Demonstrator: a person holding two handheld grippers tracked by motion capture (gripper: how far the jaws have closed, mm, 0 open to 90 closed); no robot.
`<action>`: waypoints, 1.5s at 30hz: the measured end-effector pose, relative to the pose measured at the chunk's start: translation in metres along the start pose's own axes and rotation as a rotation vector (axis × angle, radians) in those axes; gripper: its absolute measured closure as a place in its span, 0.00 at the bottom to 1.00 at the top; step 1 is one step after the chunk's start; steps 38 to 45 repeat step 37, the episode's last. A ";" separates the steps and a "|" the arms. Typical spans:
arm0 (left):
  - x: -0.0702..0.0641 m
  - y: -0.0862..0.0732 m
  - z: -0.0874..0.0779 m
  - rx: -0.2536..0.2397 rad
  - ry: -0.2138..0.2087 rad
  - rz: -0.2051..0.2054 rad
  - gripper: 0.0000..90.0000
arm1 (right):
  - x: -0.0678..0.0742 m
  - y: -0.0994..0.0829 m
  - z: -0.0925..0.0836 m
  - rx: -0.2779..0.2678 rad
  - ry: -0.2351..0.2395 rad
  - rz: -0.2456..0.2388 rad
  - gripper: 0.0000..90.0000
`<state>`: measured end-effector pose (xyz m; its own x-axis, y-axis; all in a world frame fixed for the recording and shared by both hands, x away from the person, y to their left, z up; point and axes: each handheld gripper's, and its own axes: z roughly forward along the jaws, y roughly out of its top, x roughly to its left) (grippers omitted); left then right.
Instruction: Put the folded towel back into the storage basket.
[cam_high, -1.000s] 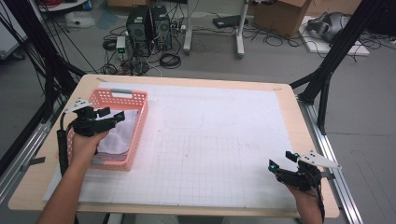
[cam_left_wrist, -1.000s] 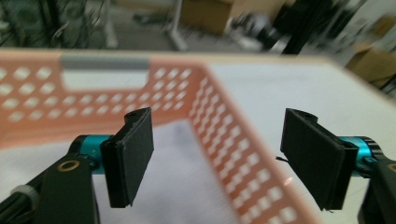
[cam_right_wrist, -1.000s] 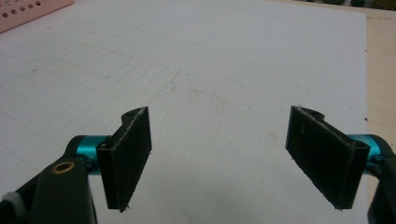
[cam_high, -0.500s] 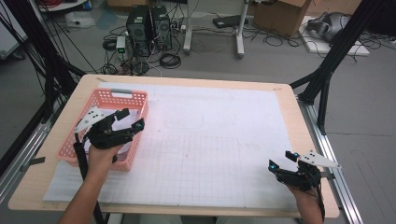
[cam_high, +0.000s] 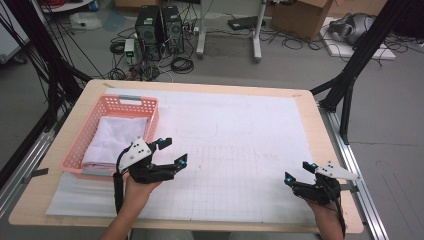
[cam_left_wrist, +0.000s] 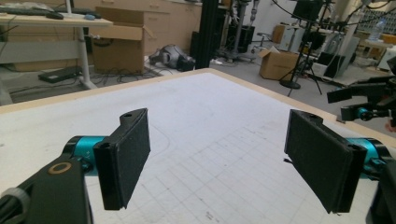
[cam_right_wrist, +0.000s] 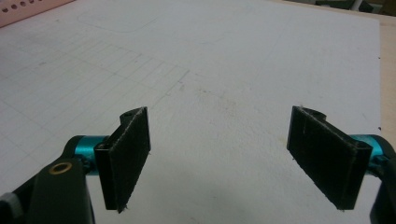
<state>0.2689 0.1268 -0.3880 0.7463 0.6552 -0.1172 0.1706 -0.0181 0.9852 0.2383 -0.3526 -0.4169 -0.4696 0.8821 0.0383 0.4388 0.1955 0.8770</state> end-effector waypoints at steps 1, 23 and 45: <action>-0.002 -0.001 0.001 0.000 -0.002 -0.002 0.25 | 0.000 0.000 0.000 -0.002 0.000 0.000 0.23; -0.020 -0.032 0.022 0.088 -0.029 0.017 0.26 | 0.006 -0.001 0.003 0.009 0.001 -0.012 0.23; -0.016 -0.035 0.023 0.105 -0.032 -0.002 0.26 | 0.004 -0.002 0.003 0.004 0.001 -0.003 0.22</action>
